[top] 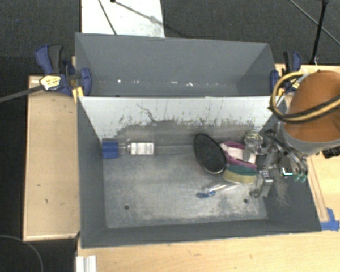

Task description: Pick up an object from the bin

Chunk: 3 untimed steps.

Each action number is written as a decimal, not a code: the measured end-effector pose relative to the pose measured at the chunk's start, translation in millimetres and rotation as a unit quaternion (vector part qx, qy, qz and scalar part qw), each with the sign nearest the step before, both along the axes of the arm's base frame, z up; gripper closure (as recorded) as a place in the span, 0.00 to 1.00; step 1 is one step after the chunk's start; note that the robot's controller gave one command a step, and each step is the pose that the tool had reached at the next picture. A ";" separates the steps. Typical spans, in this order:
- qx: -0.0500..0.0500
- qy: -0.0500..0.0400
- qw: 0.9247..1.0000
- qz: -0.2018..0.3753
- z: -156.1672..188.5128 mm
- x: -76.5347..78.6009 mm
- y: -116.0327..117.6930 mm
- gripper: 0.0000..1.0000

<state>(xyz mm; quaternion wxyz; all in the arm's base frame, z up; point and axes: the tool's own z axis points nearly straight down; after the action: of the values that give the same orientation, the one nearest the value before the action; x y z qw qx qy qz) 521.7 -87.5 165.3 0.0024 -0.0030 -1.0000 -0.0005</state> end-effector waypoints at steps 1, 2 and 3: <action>0.000 -0.001 1.000 -0.026 -92.9 55.5 -3.9 0.00; -0.001 -0.008 0.999 -0.043 -92.3 31.4 1.7 0.00; -0.002 -0.012 0.999 -0.041 -89.7 34.1 -0.1 1.00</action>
Offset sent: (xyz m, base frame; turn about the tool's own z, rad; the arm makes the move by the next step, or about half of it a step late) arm 0.0548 -0.0040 -0.0928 0.0520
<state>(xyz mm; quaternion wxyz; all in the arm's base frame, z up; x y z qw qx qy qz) 555.8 -87.5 75.6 -0.0091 -0.0442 -0.9990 0.0015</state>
